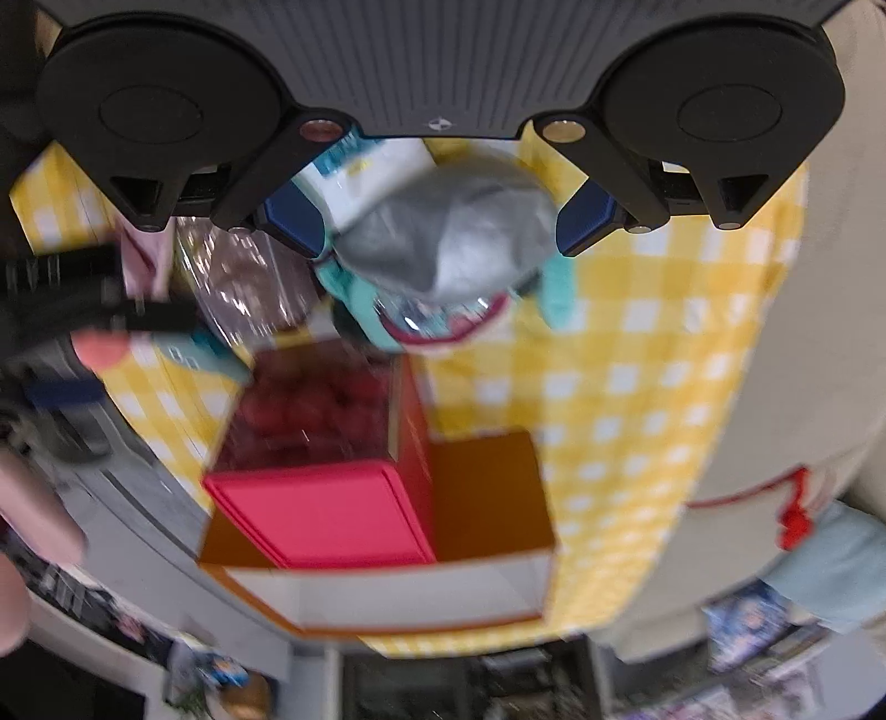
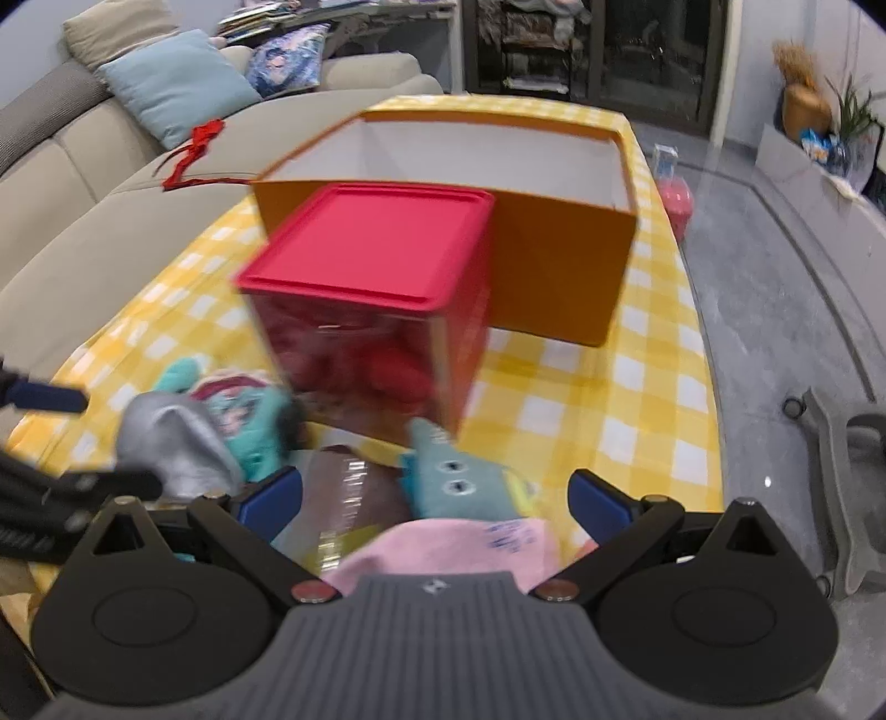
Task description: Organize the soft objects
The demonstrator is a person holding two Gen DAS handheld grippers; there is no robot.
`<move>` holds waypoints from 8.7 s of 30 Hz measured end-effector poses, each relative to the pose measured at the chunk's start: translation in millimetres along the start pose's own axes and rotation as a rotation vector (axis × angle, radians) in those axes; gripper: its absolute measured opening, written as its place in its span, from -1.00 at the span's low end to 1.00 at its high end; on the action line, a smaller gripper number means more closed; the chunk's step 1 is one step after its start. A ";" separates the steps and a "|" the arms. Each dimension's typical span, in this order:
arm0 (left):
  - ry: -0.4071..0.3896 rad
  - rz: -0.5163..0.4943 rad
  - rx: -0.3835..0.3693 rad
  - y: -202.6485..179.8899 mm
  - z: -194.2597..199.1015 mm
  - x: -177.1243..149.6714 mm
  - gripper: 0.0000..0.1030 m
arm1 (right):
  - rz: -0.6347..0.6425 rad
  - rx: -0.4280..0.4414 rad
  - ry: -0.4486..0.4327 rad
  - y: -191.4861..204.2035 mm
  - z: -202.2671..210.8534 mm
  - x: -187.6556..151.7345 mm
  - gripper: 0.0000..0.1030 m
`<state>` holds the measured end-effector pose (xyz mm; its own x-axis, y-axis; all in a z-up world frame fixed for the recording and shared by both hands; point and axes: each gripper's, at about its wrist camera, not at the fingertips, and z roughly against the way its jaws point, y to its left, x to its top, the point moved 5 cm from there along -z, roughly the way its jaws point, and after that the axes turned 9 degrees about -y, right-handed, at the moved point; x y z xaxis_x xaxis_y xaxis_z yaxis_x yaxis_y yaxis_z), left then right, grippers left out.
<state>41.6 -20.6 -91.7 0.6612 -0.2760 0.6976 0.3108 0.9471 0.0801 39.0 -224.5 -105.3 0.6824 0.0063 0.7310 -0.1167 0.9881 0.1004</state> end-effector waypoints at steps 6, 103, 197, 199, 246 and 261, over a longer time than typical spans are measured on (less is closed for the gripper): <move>0.126 0.001 -0.096 -6.6 -28.5 -8.9 1.00 | -0.186 0.055 0.123 -39.7 -50.5 -13.3 0.71; -0.366 0.569 -0.219 91.6 -67.3 206.6 -0.96 | -0.431 0.273 -0.460 -57.9 -43.0 194.2 0.10; -0.089 0.331 -0.096 67.2 -135.3 195.7 -0.98 | -0.580 0.137 -0.485 -66.5 -129.6 239.5 0.10; -0.029 0.280 -0.020 64.1 -144.6 190.4 -0.97 | -0.566 0.116 -0.371 -64.2 -153.2 239.8 0.09; 0.018 0.641 -0.403 106.7 -129.6 165.5 0.80 | -0.486 0.113 0.086 -9.2 -231.9 198.7 0.56; -0.160 0.555 -0.435 100.3 -97.5 177.2 0.82 | -0.607 0.082 -0.189 -1.1 -121.5 208.0 0.95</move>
<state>256.5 9.6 -29.4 0.7028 0.2860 0.6514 0.2238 0.7802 -0.5841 268.8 -205.6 -35.4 0.5066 -0.5851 0.6332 0.1903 0.7922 0.5798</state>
